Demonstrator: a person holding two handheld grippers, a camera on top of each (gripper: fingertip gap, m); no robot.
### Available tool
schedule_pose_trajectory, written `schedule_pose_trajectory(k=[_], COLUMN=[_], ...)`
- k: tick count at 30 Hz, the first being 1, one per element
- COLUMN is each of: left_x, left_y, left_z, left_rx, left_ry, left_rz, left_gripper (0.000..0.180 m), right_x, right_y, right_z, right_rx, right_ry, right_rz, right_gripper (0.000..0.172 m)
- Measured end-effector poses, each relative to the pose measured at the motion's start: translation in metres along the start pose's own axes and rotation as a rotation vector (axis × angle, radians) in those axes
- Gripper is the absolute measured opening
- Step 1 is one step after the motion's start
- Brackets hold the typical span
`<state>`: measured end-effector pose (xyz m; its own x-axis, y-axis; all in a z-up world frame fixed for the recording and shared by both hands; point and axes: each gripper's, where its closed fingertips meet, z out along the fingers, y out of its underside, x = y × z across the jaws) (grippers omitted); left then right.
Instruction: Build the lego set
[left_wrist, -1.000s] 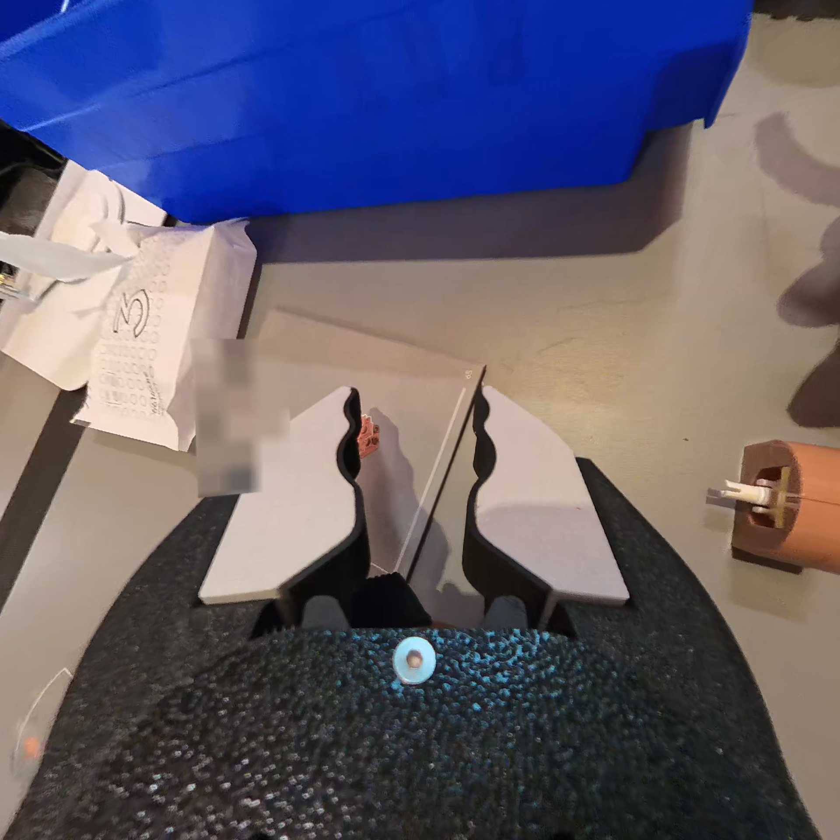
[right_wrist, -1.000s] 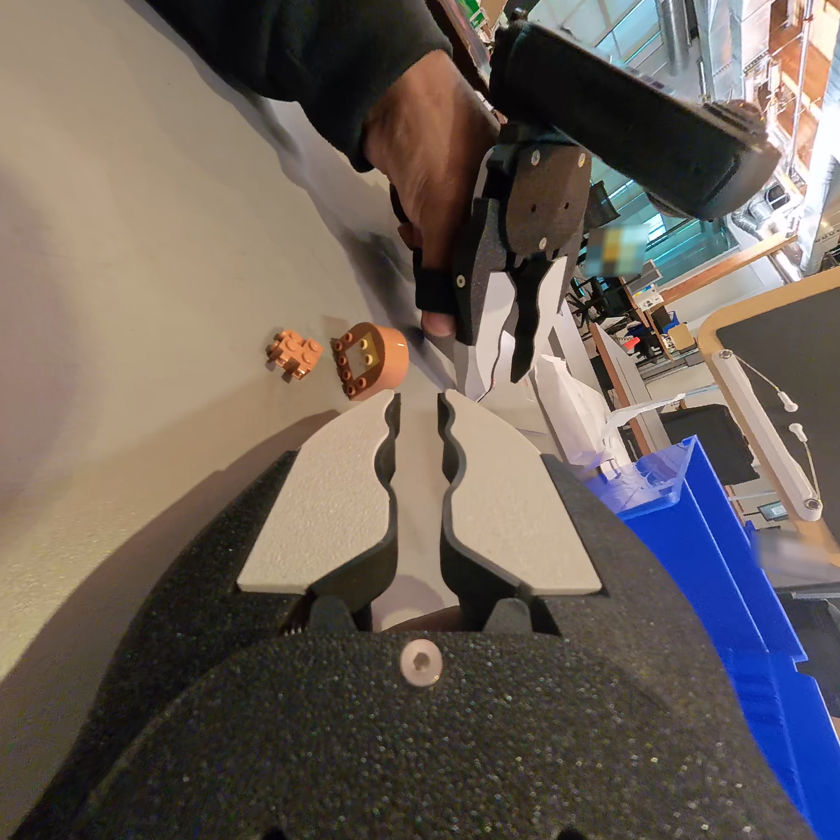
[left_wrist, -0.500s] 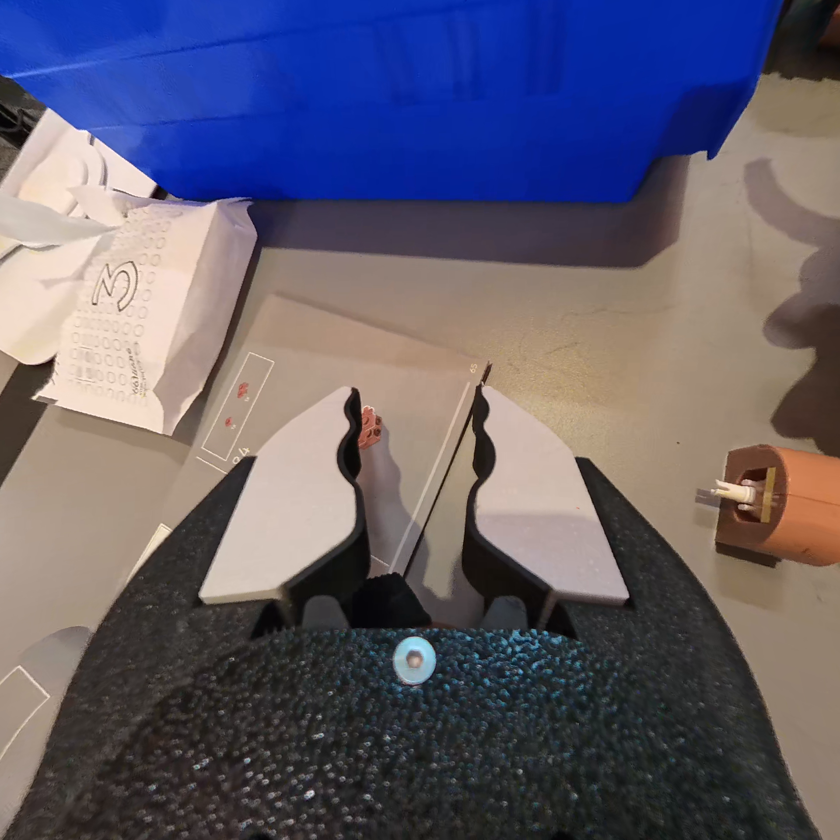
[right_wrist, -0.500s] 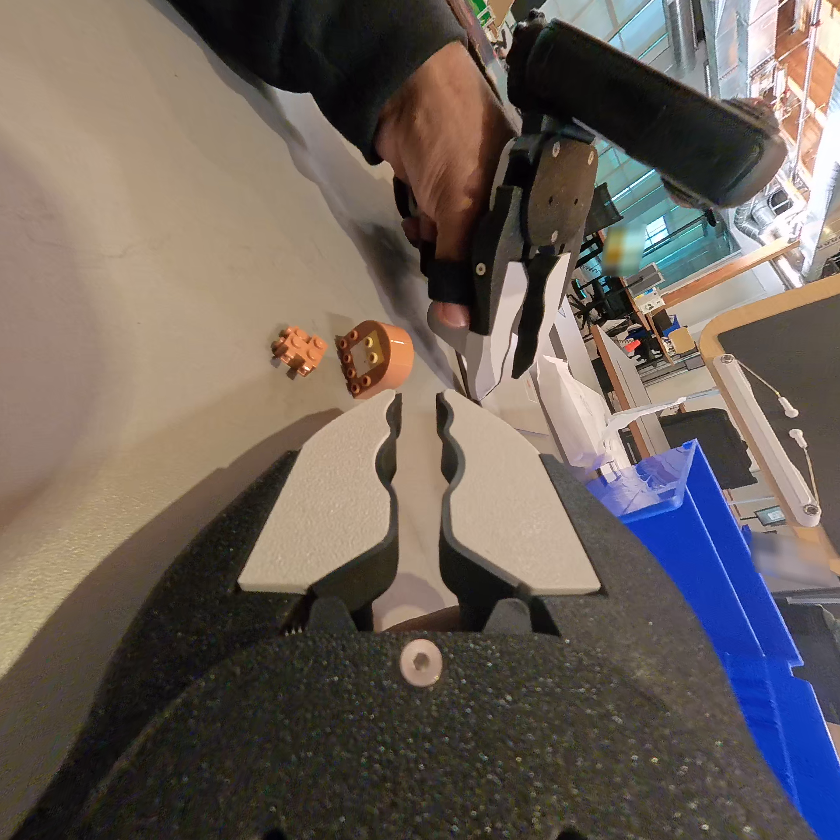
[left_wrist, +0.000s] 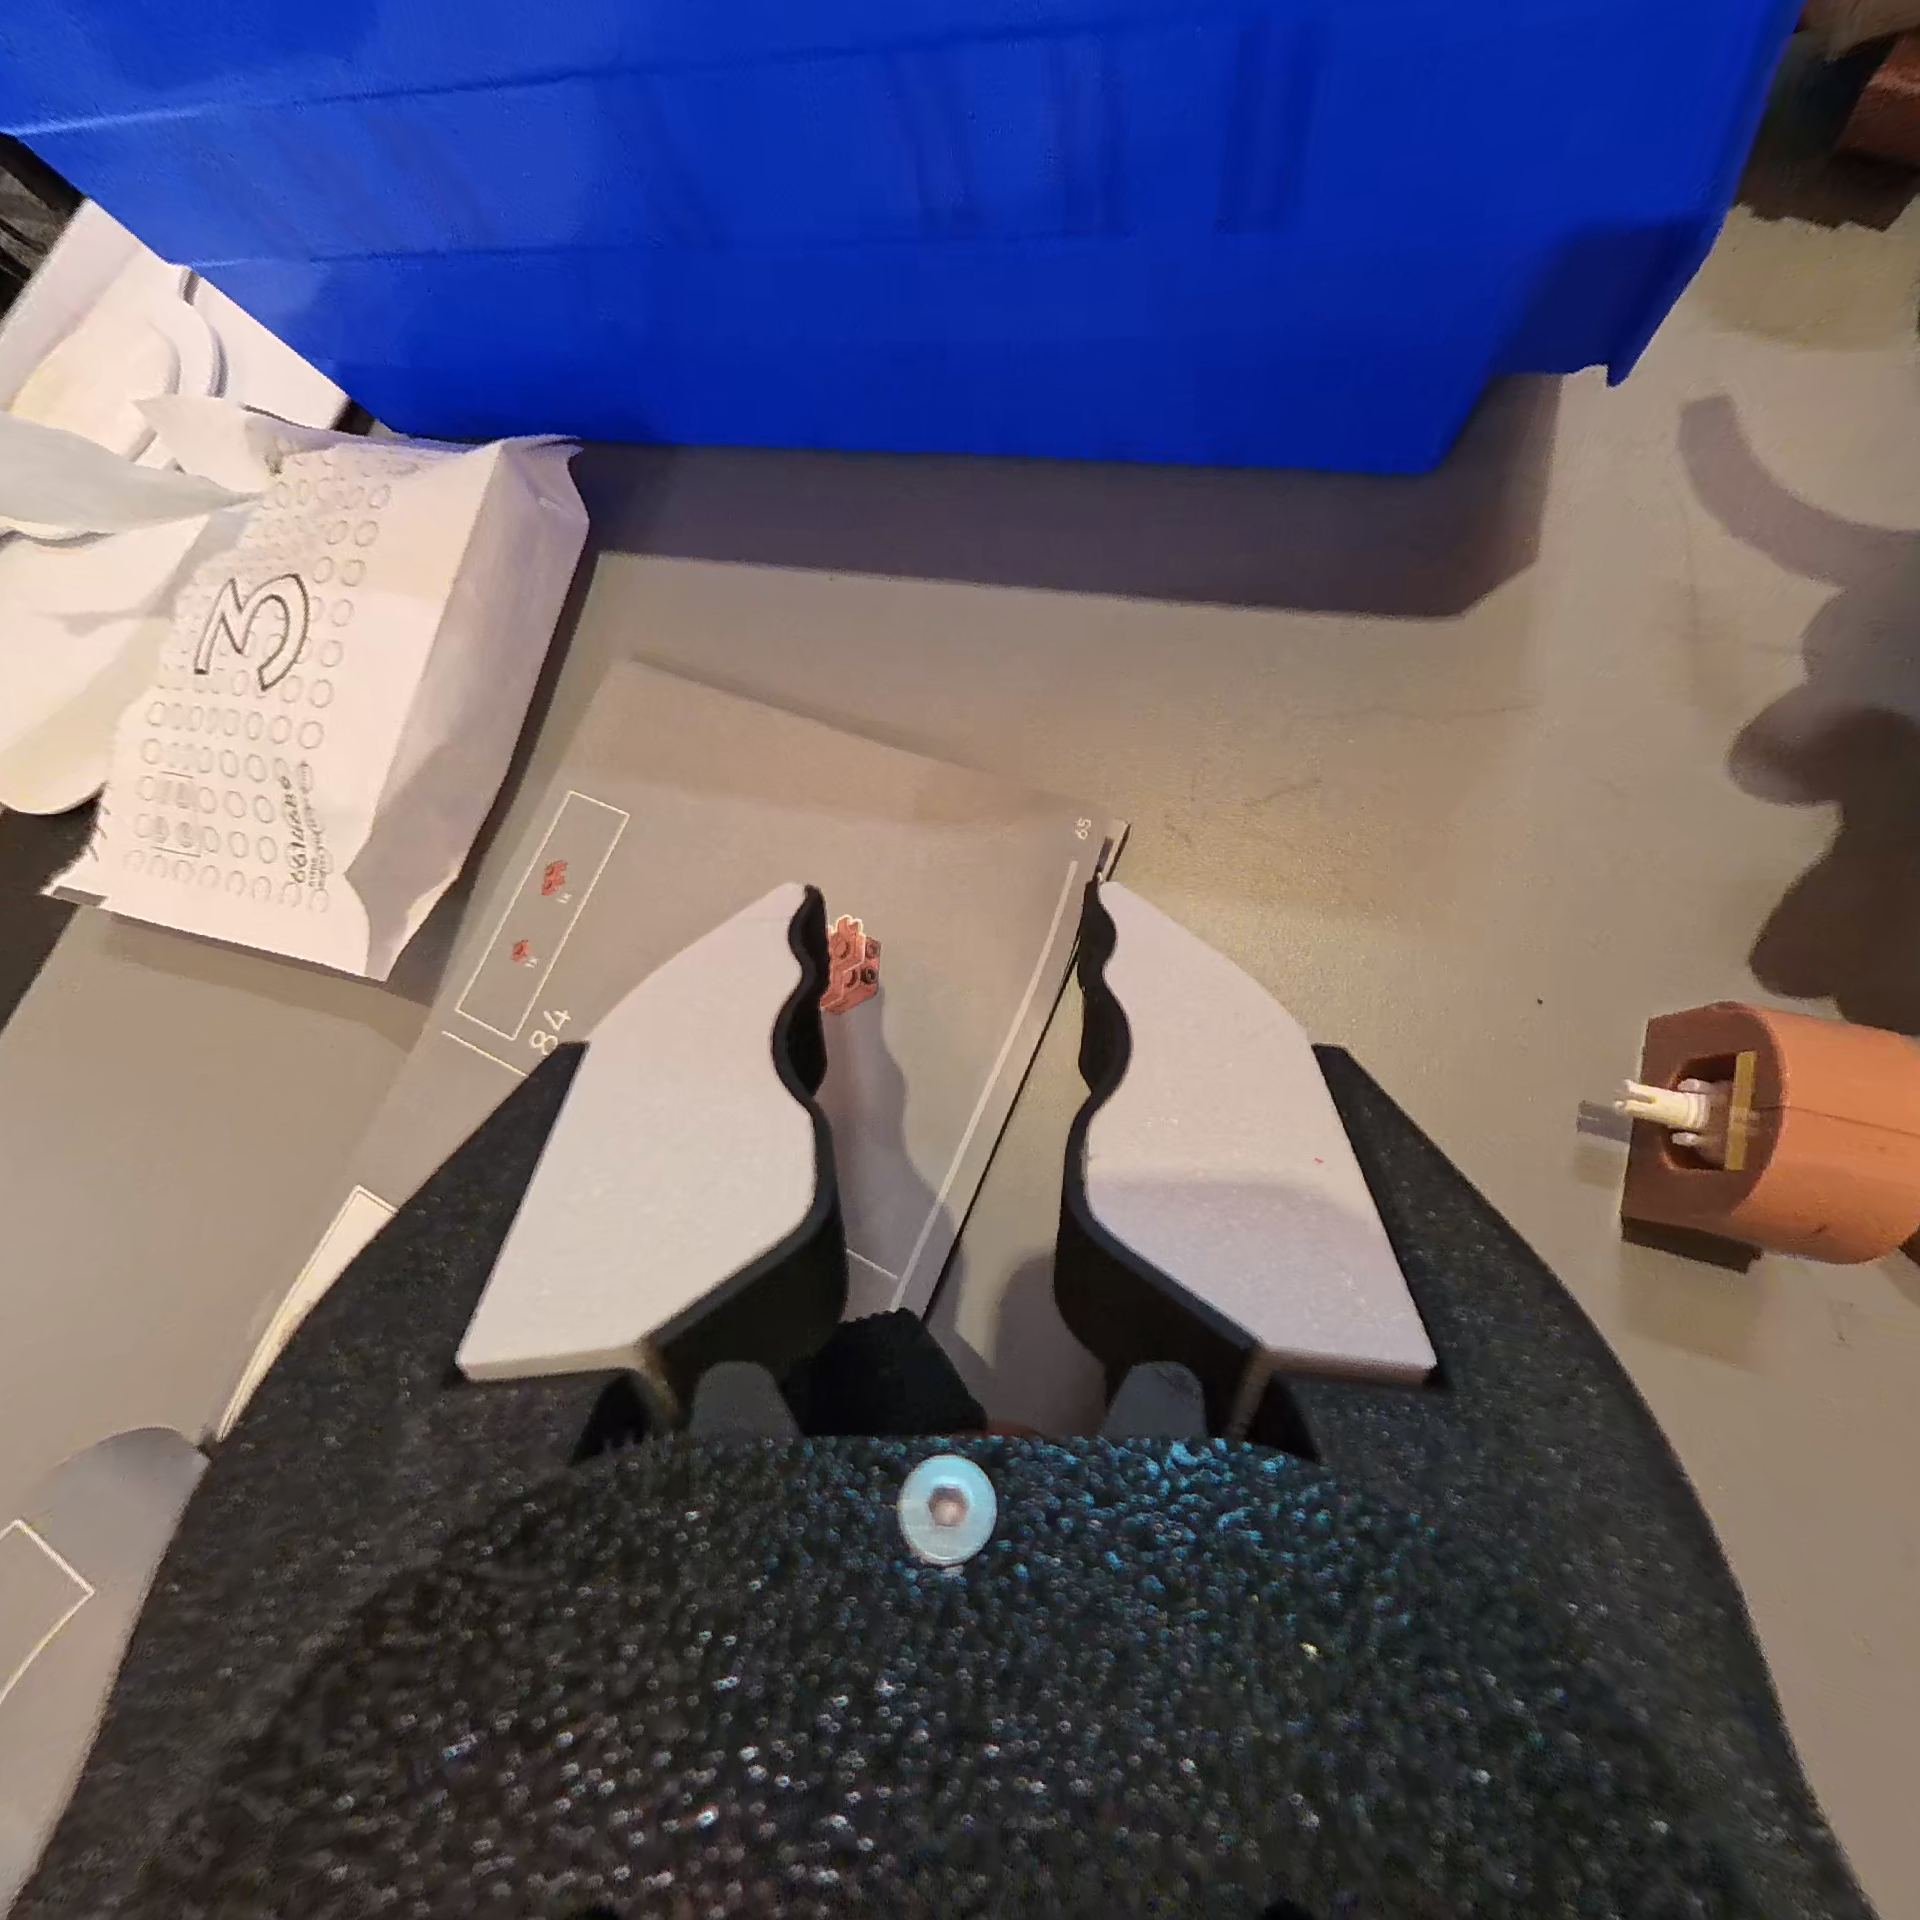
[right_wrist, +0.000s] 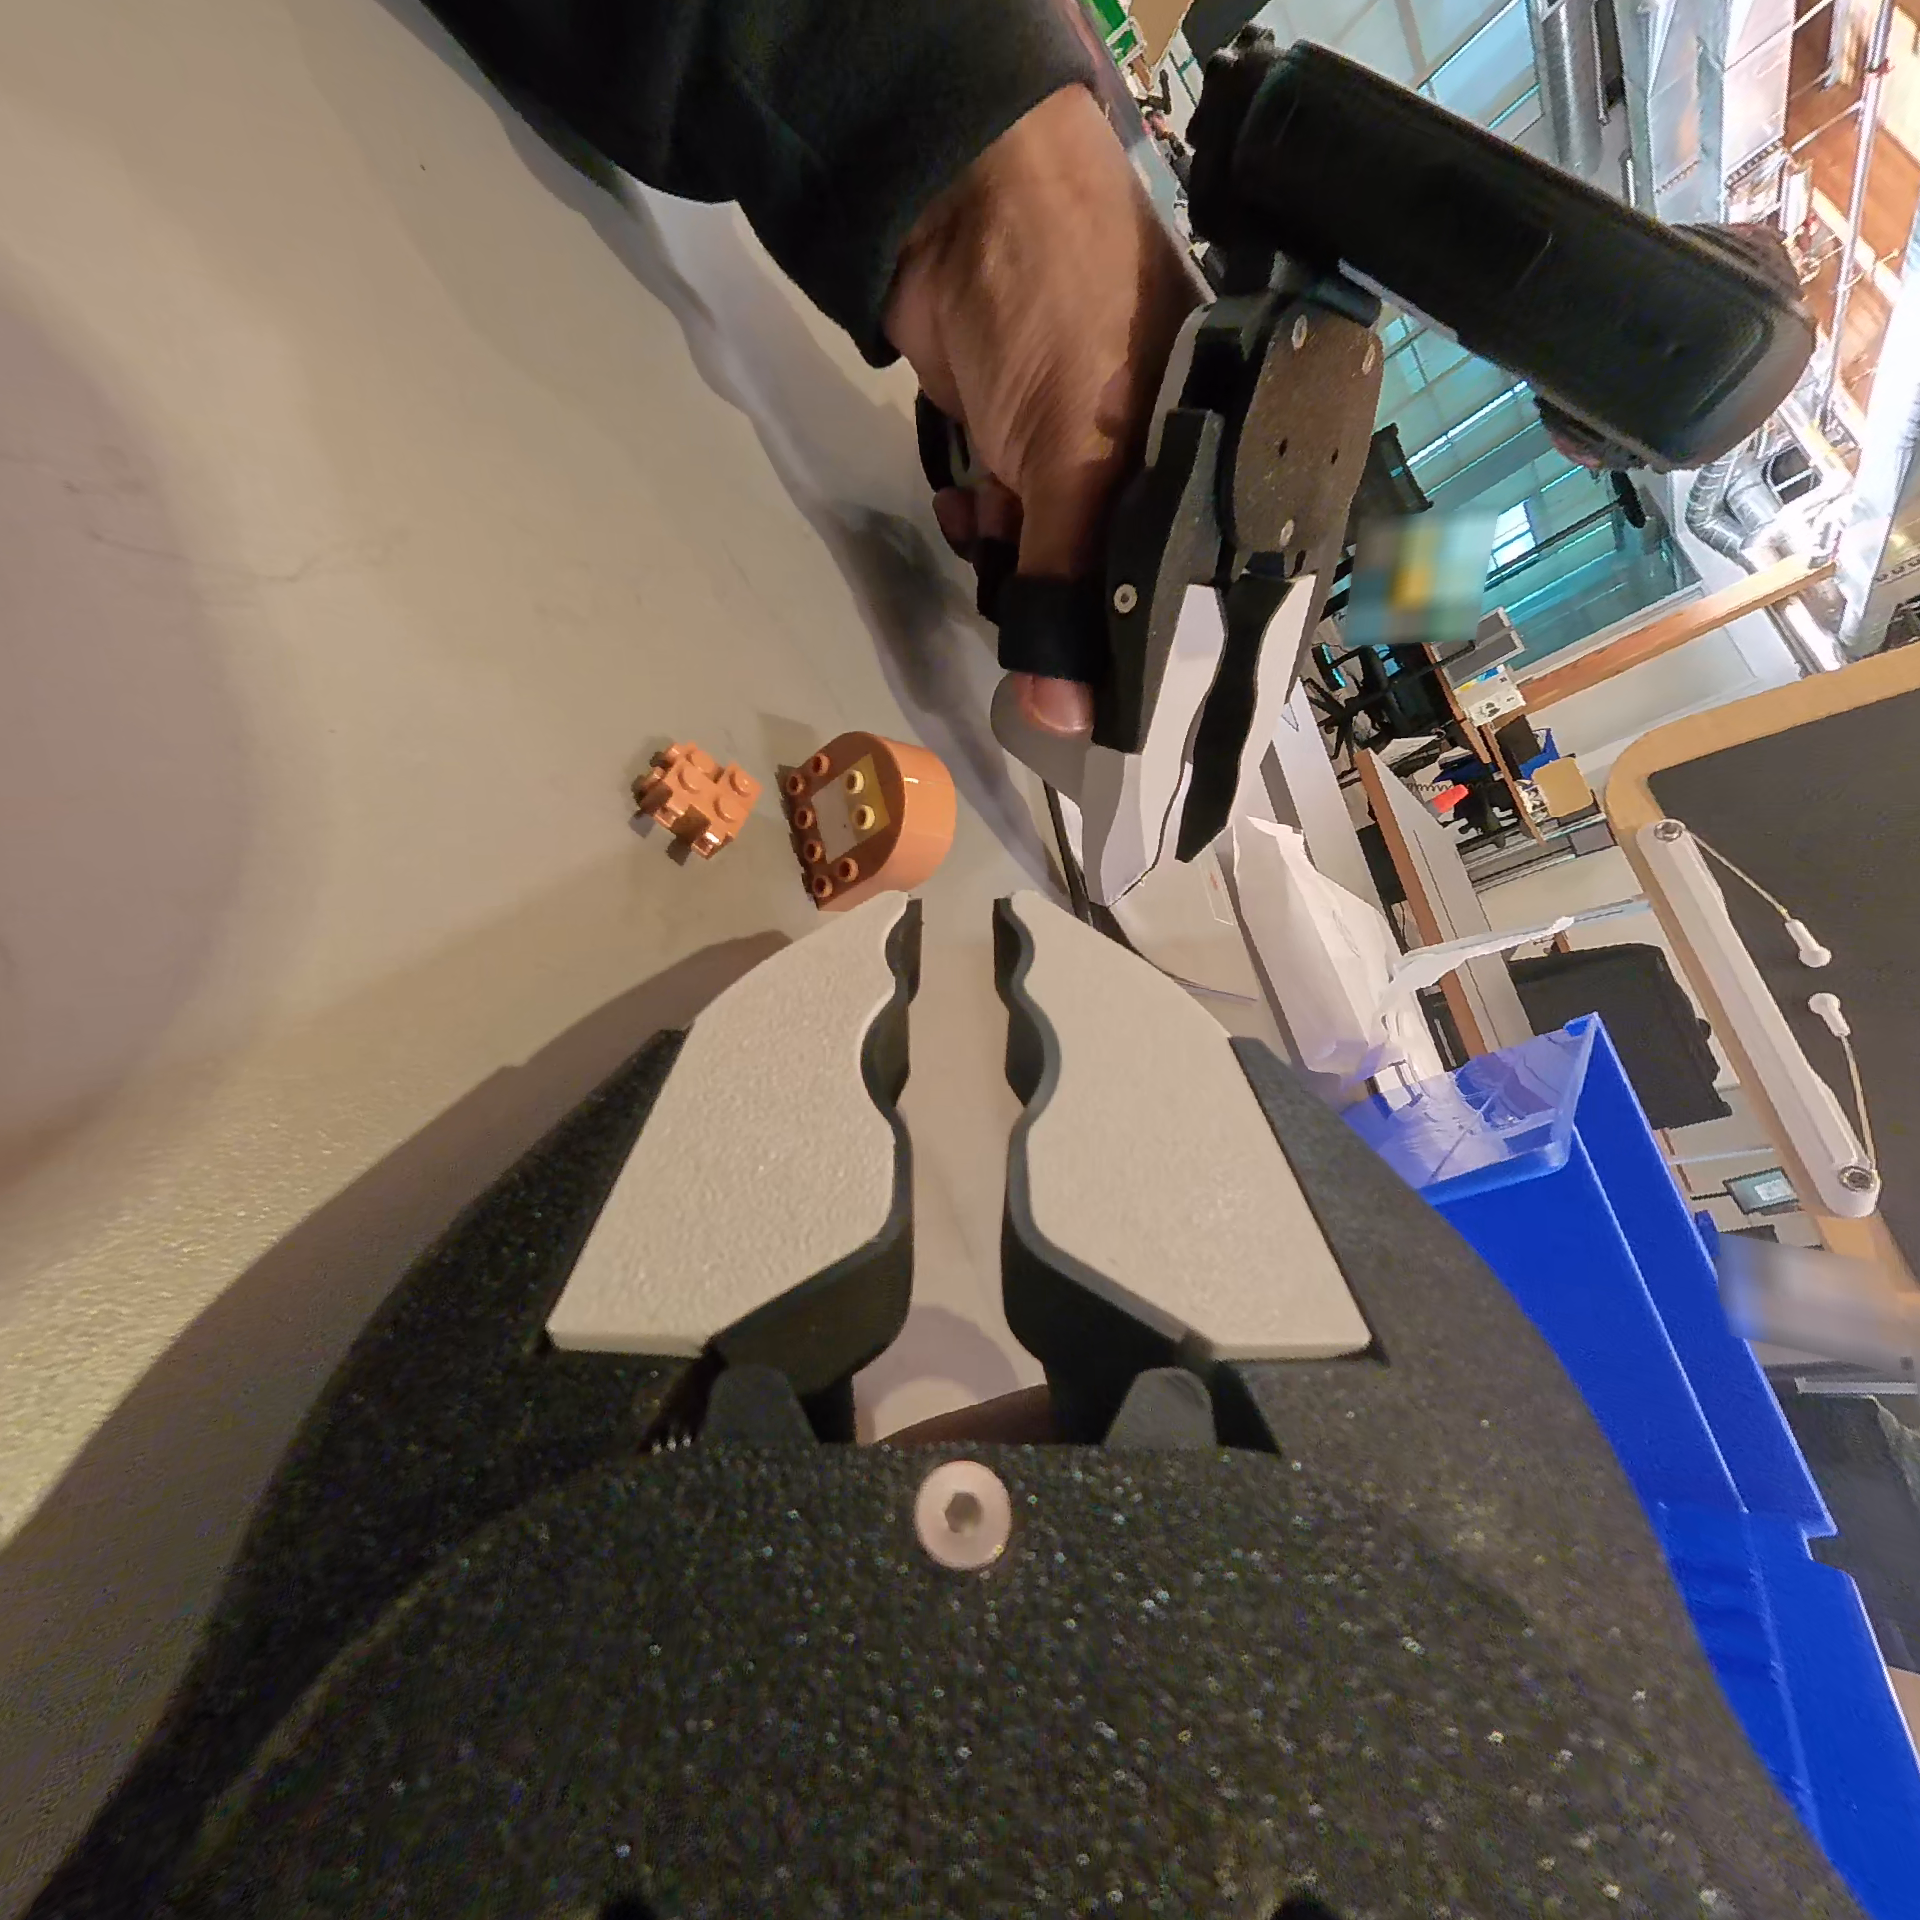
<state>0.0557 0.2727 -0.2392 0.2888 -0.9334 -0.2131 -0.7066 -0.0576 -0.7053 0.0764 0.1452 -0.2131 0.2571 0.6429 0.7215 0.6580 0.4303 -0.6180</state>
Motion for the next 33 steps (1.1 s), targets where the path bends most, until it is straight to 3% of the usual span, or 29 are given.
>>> schedule_pose_trajectory(k=[9,15,24,33], left_x=[-0.002,-0.007,-0.013,-0.013], left_y=[-0.001,-0.003,-0.002,-0.004], left_z=[-0.002,-0.007,-0.010,-0.011], left_rx=[0.009,0.032,0.052,0.074], left_ry=[-0.004,-0.023,-0.031,-0.025], left_rz=[-0.009,-0.024,-0.076,-0.091], left_gripper=[0.045,0.043,0.041,0.041], right_x=[0.002,0.019,0.052,0.062], right_y=[0.000,0.008,0.029,0.040], right_z=[0.001,0.004,0.024,0.042], right_rx=[-0.003,-0.055,-0.229,-0.364], right_ry=[0.010,0.111,0.313,0.399], right_rz=[0.004,0.058,0.155,0.060], right_gripper=[0.013,0.013,0.013,0.010])
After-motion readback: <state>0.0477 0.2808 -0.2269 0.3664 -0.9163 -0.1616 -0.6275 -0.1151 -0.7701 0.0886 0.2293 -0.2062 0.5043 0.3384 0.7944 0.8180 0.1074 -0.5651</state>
